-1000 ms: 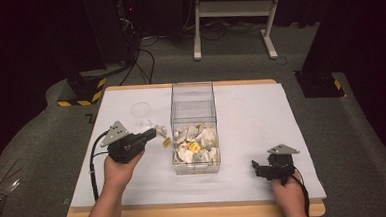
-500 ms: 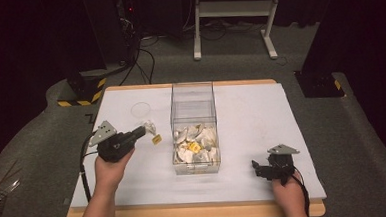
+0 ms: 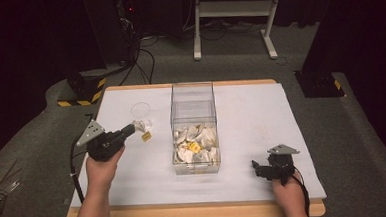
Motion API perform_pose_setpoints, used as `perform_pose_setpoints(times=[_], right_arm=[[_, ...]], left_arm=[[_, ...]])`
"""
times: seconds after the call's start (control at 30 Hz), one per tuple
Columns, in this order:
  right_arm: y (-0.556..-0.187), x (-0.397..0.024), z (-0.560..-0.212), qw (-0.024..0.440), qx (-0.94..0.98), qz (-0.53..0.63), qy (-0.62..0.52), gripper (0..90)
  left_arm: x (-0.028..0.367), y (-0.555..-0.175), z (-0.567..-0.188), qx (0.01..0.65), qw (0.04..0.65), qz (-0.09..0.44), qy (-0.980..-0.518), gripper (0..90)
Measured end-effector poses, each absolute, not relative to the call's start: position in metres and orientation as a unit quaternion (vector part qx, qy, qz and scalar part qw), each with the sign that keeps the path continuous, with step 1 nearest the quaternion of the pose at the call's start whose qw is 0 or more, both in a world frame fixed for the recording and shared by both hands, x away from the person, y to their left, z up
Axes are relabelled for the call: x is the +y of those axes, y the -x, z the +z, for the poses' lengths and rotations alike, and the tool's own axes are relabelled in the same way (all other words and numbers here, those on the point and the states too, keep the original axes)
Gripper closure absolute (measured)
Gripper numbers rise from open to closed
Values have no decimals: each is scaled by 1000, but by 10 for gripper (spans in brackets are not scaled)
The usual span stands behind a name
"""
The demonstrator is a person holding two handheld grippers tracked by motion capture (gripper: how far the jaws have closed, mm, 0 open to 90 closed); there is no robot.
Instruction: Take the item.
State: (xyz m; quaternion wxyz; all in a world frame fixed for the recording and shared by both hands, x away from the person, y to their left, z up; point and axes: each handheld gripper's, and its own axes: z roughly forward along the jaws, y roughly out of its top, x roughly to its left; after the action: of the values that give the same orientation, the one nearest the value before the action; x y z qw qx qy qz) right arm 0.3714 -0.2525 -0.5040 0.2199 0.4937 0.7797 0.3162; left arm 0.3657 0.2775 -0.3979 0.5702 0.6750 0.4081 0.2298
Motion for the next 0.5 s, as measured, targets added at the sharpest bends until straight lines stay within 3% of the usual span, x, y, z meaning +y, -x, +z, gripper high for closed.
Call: perform_pose_setpoints(times=[0.5], right_arm=[[-371, -252, -504, 220, 779, 316, -495, 134]], left_arm=[[285, -370, -401, 425, 564, 245, -665, 894]])
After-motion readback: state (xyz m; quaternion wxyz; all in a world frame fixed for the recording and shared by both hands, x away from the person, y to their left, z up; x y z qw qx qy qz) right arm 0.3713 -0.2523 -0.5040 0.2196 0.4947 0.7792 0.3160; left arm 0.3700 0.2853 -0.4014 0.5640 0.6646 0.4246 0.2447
